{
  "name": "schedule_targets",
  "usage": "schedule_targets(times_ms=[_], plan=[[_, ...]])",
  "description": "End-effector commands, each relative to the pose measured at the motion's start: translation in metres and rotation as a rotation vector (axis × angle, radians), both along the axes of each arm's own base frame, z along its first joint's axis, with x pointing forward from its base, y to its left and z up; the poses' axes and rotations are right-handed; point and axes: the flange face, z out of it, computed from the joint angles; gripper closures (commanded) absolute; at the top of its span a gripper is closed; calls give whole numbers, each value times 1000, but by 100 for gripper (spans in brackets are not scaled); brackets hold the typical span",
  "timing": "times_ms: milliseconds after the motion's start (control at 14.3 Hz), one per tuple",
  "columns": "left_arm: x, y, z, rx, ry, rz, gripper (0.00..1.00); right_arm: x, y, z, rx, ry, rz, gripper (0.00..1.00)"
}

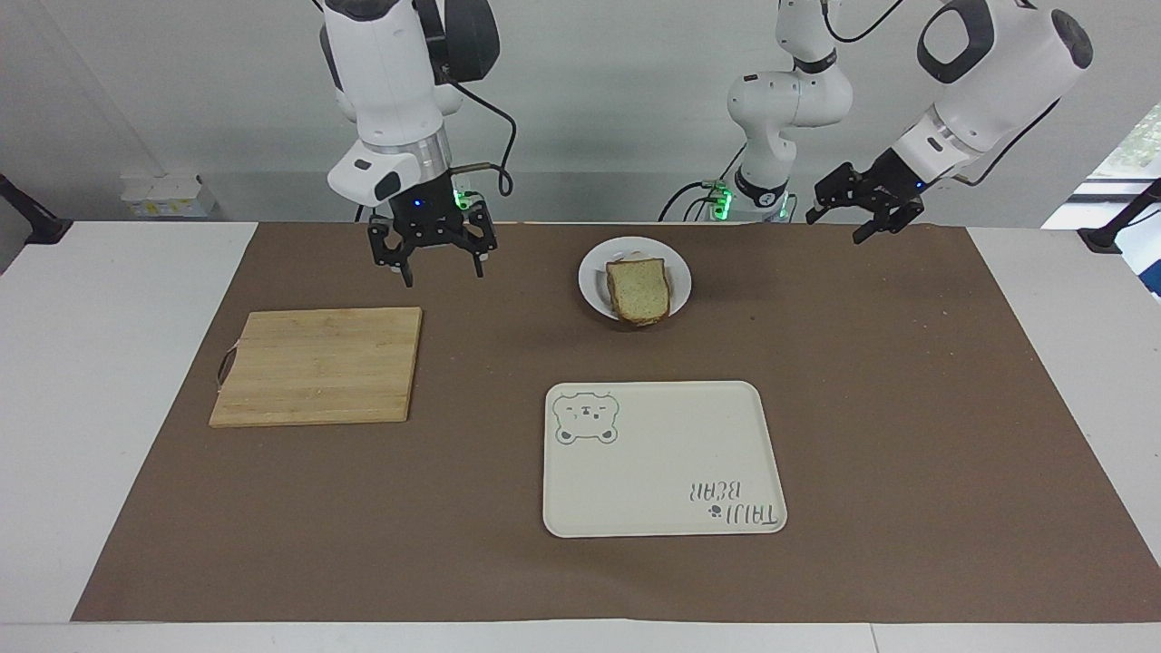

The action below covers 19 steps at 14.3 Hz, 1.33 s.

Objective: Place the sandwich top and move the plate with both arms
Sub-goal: 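Open the right gripper and withdraw the right arm from the plate, then bring the left gripper against the side of the white plate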

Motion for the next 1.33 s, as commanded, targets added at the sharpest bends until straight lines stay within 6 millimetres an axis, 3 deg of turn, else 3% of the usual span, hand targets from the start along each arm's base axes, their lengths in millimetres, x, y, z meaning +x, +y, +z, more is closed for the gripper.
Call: schedule_targets(times_ms=[0,209,559,628,908,1117,1257], plan=[[-23,1,-37,-86,-23,38,0,-8,-19,11,-14,7,-31,0],[-44,-4,-97,-180,-29,37,2,-16,-49,25,-10,11,-87,0],[-63,-7,-148,-299,-33,102,7,-22,-87,46,0,14,-147,0],[-66,-6,-157,-305,-48,107,8,-22,-99,47,-1,17,-160,0],[-76,-34,-169,-275,-61,110,19,-26,-157,45,-22,39,-130,0],[-85,-43,-180,-281,-29,118,24,-32,-171,41,-48,81,-125,0],[-93,-43,-198,-282,21,146,30,-32,-174,33,-89,122,-128,0]])
